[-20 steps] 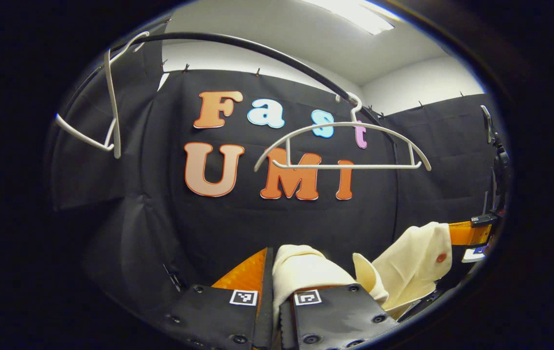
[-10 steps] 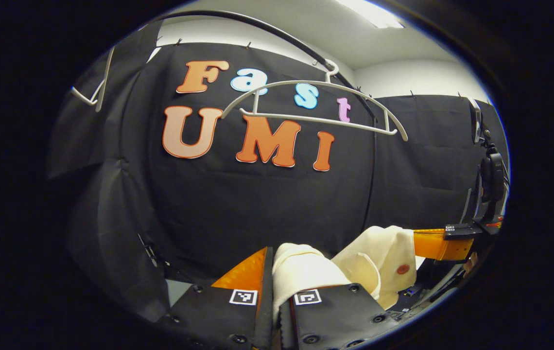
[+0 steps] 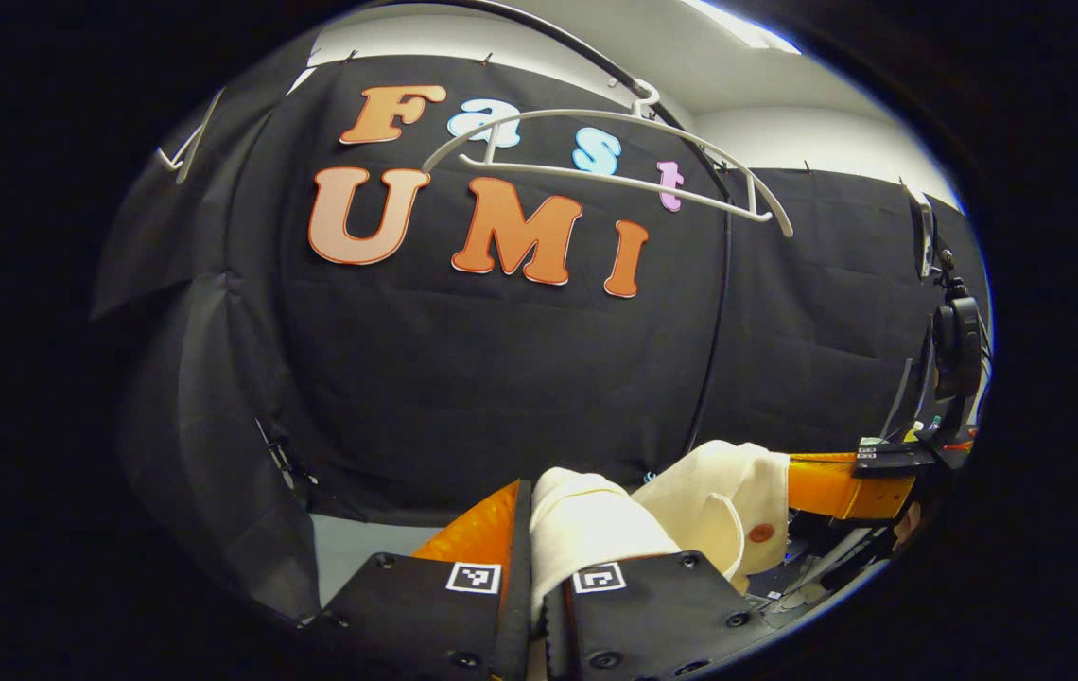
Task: Grasp the clothes on the hanger with both hands and then place them into the laundry hamper below.
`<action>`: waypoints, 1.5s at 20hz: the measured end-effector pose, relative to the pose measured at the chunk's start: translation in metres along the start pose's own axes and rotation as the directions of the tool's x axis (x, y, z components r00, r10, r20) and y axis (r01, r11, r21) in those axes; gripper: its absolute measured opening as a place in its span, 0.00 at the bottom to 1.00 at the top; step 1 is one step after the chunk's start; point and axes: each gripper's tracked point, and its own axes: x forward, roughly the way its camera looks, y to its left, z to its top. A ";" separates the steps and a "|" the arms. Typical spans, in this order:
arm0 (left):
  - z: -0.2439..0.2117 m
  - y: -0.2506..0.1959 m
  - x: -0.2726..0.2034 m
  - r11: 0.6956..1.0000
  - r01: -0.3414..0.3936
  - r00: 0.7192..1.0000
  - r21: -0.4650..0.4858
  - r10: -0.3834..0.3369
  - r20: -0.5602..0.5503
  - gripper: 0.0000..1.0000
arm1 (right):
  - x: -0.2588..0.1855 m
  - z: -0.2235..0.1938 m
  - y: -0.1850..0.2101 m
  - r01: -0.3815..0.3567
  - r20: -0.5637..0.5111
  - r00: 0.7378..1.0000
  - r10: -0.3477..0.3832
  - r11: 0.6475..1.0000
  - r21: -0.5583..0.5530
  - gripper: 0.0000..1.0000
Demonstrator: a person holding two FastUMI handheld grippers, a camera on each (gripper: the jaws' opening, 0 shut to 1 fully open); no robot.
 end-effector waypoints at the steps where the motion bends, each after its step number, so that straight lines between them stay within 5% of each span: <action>1: -0.004 -0.001 0.003 1.000 0.004 1.000 -0.006 -0.004 -0.013 0.16 | 0.003 -0.004 0.001 0.002 -0.007 1.000 -0.002 1.000 0.009 0.00; 17: -0.095 0.009 0.015 0.999 -0.034 0.966 -0.042 0.022 -0.256 0.16 | 0.036 -0.095 -0.017 0.071 -0.253 0.966 -0.045 0.993 0.095 0.01; 21: -0.110 0.009 0.015 0.997 -0.043 0.950 -0.067 0.020 -0.312 0.23 | 0.039 -0.100 -0.014 0.060 -0.277 0.960 -0.034 0.995 0.085 0.12; 24: -0.132 0.016 0.013 0.995 -0.061 0.923 -0.080 0.026 -0.383 0.36 | 0.039 -0.101 -0.007 0.039 -0.272 0.962 -0.016 0.996 0.078 0.30; 25: -0.140 0.020 0.011 0.994 -0.080 0.911 -0.078 0.041 -0.410 0.40 | 0.039 -0.100 -0.006 0.035 -0.274 0.962 -0.014 0.997 0.070 0.45; 28: -0.158 0.026 0.001 0.989 -0.110 0.885 -0.102 0.051 -0.463 0.75 | 0.039 -0.108 -0.006 0.036 -0.286 0.958 -0.016 0.997 0.065 0.68; 30: -0.148 0.027 0.004 0.986 -0.111 0.896 -0.121 0.047 -0.442 0.98 | 0.038 -0.111 -0.007 0.039 -0.296 0.955 -0.016 0.997 0.071 0.81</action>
